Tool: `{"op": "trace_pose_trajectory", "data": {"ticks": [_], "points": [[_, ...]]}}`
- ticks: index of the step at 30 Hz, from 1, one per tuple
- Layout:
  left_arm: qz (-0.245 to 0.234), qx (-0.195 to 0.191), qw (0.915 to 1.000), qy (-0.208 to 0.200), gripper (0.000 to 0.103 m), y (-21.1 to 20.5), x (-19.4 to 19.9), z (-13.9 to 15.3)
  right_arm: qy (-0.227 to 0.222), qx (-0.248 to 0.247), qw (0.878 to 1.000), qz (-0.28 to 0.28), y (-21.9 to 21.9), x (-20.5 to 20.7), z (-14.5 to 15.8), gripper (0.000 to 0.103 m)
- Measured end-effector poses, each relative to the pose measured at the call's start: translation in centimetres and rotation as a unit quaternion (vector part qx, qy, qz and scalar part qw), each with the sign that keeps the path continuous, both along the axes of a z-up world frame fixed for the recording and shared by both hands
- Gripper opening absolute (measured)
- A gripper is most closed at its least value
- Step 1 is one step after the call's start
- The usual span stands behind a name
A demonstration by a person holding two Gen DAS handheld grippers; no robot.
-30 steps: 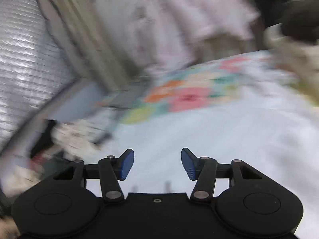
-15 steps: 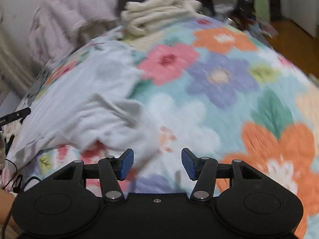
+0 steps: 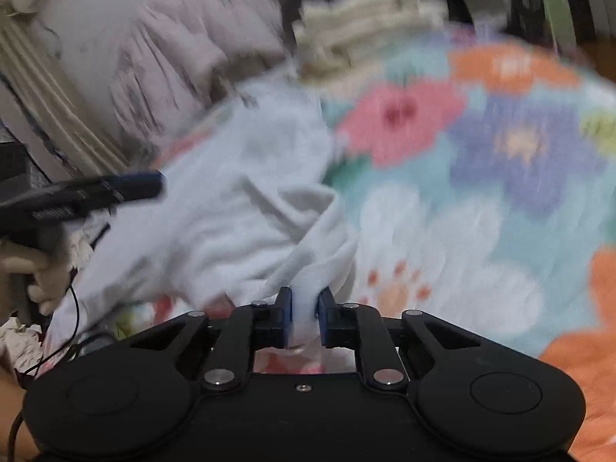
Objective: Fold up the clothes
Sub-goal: 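Move both open grippers over the folded white garment, then grasp the white garment's edge with the right gripper and lift it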
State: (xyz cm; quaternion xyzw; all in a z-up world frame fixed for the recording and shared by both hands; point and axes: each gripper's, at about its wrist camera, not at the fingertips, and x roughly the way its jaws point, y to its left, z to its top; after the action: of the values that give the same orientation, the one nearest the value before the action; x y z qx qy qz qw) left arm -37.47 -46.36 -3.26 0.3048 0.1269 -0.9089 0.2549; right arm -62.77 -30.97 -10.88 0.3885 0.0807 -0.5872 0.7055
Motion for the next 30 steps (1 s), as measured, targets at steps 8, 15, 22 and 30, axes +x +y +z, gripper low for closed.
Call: {"op": "trace_pose_trajectory", "data": {"ticks": [8,15,22,30], "points": [[-0.085,-0.040,0.9954,-0.019,0.051,3.8,-3.5,0.2,0.102,-0.087,0.987,-0.091,6.0,-3.6,9.7,0.008],[-0.129,-0.018,0.9891,-0.069,0.052,5.9,-5.5,-1.9,0.092,-0.024,0.994,-0.058,4.9,-4.3,9.5,0.014],[-0.139,-0.015,0.9828,-0.121,0.052,6.4,-5.7,-4.3,0.081,0.069,0.992,-0.073,8.2,-5.1,4.6,0.040],[-0.122,0.003,0.9859,-0.114,0.049,5.3,-5.4,-5.2,0.080,0.183,0.959,-0.202,13.6,-7.8,-1.1,0.059]]}}
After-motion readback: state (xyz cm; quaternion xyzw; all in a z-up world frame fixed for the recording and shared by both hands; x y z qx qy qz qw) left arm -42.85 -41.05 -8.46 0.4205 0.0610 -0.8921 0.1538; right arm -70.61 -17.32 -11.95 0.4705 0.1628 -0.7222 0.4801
